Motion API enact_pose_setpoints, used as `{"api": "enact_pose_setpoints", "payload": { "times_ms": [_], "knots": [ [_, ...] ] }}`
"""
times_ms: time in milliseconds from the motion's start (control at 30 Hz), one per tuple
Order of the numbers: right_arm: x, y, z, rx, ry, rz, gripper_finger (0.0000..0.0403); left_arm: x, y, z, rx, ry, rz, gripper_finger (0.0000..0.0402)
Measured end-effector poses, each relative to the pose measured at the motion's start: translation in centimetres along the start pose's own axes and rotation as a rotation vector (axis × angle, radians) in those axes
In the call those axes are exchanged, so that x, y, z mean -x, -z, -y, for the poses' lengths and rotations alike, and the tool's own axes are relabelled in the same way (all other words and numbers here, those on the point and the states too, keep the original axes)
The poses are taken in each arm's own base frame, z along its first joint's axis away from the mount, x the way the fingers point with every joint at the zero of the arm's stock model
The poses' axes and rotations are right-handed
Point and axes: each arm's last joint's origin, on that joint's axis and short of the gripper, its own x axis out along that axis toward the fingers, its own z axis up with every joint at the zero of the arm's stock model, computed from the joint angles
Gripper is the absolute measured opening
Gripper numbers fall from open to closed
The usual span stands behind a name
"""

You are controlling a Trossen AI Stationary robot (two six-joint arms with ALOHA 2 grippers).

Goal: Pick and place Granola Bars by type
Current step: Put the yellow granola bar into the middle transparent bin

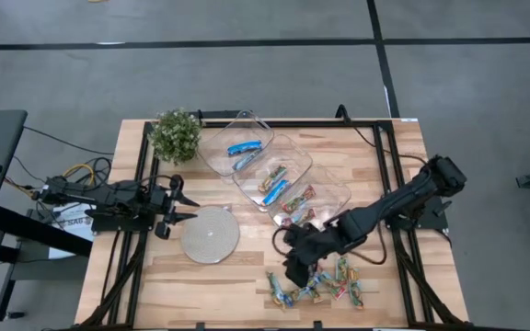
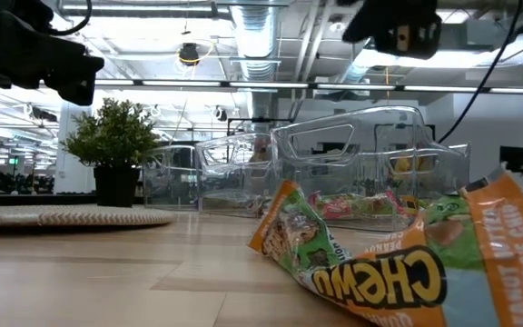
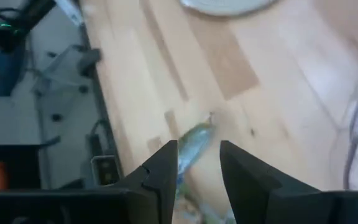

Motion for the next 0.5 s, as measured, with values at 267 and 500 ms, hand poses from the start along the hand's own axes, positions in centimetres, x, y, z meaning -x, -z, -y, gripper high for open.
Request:
{"api": "enact_pose_setpoints", "payload": {
  "times_ms": [267,500],
  "knots": [
    [0.0,-1.1,-2.3,0.084,0.19,0.009,0.0113,0.0,0.0,0.0,0.0,0.0,-0.006,0.0138],
    [0.8,-2.4,-4.0,0.12,0.262,0.001,0.0113,0.0,0.0,0.0,0.0,0.0,-0.007,0.0138]
  ]
}}
